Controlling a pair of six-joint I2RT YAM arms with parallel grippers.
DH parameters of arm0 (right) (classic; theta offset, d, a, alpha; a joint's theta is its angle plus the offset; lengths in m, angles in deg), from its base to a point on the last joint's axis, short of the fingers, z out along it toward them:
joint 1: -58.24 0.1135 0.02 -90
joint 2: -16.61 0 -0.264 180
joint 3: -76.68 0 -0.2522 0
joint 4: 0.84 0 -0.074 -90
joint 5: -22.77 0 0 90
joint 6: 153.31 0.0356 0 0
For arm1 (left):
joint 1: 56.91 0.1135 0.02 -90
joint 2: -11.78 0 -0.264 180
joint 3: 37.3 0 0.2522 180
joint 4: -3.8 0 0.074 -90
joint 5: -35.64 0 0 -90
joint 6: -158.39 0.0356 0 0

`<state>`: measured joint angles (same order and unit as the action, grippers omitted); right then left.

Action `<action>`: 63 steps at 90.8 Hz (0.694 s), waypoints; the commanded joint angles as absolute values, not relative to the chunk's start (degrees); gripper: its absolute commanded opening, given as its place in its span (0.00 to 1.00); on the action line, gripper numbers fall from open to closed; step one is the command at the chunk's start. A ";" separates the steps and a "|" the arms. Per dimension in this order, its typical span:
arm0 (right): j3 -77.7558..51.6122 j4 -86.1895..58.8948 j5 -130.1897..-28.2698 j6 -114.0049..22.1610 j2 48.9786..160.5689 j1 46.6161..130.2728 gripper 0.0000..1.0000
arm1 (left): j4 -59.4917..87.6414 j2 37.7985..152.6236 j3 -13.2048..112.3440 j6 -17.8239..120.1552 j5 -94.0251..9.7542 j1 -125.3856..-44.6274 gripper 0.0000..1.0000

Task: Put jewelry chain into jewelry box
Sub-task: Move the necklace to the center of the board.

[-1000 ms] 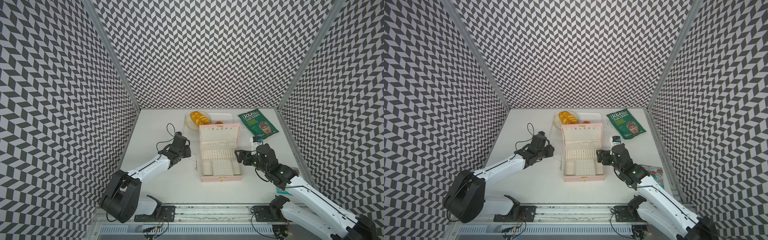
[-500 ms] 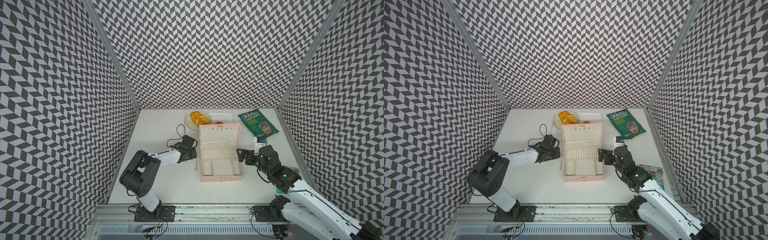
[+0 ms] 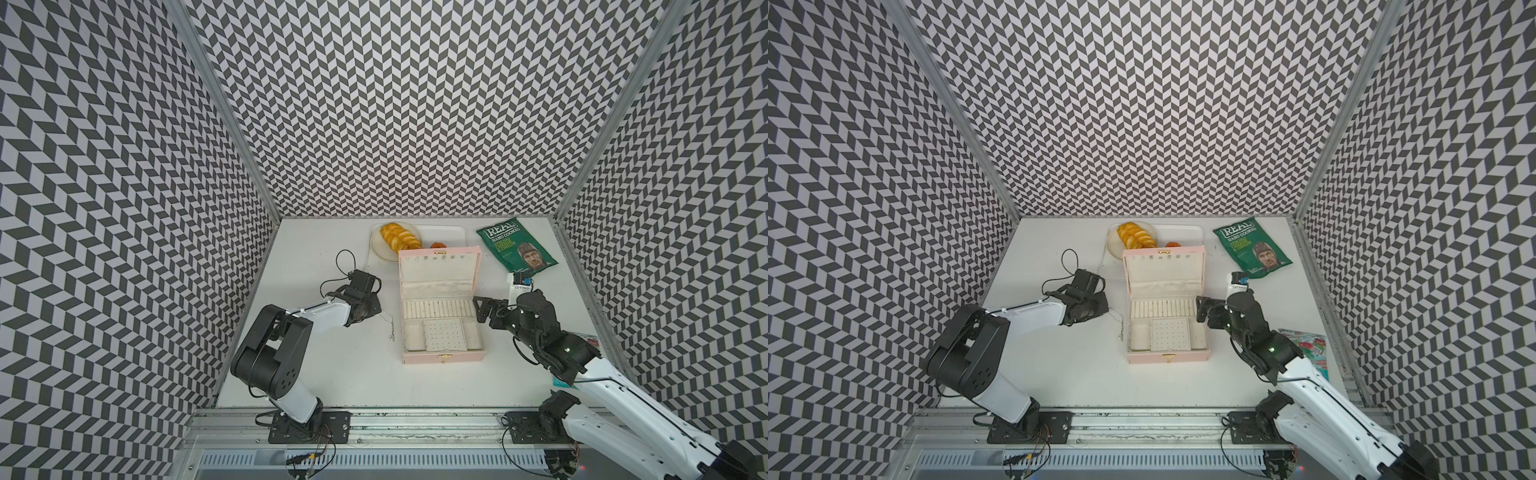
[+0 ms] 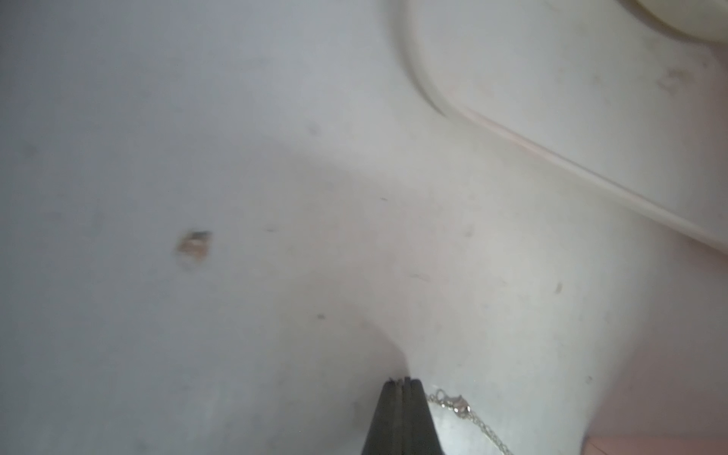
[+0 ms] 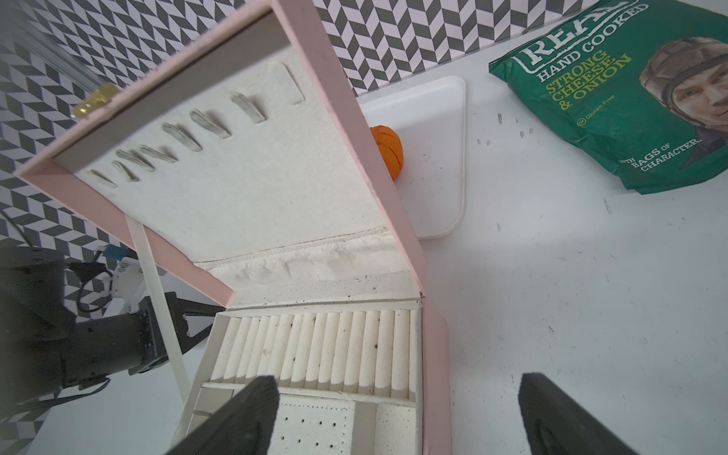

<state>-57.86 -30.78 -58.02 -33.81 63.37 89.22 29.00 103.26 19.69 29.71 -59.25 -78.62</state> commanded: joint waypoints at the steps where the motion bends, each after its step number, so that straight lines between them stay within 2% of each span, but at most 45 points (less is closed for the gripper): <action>1: -58.03 -27.06 -57.91 -34.13 63.84 89.09 1.00 | 35.77 101.50 16.21 28.50 -63.47 -75.80 0.00; 23: -57.67 -27.23 -58.38 -34.17 64.17 89.09 1.00 | 38.90 97.12 16.03 27.92 -67.33 -70.05 0.00; 51: -57.76 -29.77 -57.34 -34.46 60.94 89.09 1.00 | 39.18 94.93 17.29 30.91 -63.41 -57.77 0.00; 63: -59.03 -29.72 -57.43 -34.41 59.19 89.09 1.00 | 40.41 92.44 19.13 32.43 -62.40 -56.98 0.03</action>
<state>-57.86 -30.94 -58.00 -33.88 61.12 89.22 38.57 95.83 16.82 30.23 -63.99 -57.09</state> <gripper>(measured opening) 0.999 0.049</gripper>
